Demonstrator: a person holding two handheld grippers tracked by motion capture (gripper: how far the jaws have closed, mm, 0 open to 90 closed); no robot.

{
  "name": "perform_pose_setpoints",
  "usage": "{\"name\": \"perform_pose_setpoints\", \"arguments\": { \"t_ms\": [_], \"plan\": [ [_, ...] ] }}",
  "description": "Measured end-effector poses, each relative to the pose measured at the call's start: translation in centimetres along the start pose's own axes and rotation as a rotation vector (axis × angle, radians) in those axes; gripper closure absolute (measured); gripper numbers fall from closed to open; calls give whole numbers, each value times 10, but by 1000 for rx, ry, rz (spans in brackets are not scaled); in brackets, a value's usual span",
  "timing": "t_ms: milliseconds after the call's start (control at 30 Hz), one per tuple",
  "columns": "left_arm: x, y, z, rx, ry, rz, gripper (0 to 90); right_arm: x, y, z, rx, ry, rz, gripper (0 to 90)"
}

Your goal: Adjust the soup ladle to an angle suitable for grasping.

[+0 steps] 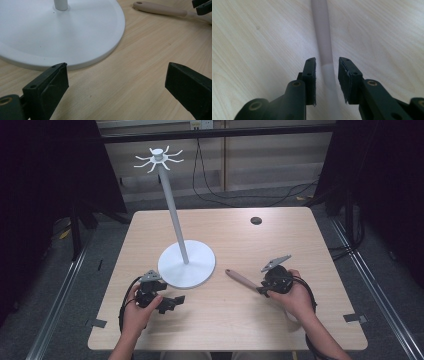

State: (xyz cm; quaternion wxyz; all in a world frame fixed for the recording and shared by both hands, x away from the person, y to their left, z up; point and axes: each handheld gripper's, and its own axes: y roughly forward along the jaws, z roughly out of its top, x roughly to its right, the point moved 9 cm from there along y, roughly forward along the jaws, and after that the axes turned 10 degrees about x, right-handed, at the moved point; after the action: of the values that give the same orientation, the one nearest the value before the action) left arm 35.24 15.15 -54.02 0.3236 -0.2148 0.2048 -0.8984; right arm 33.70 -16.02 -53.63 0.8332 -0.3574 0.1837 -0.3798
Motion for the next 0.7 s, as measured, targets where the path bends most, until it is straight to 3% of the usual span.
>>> {"name": "perform_pose_setpoints", "arguments": {
  "t_ms": [467, 700],
  "plan": [
    [5, 9, 4, -6, 10, -22, 47, 0, -1, -17, -64, 0, -3, 594],
    [6, 13, 5, -9, 17, -29, 47, -2, 0, -19, -86, -31, -6, 593]
  ]
}}
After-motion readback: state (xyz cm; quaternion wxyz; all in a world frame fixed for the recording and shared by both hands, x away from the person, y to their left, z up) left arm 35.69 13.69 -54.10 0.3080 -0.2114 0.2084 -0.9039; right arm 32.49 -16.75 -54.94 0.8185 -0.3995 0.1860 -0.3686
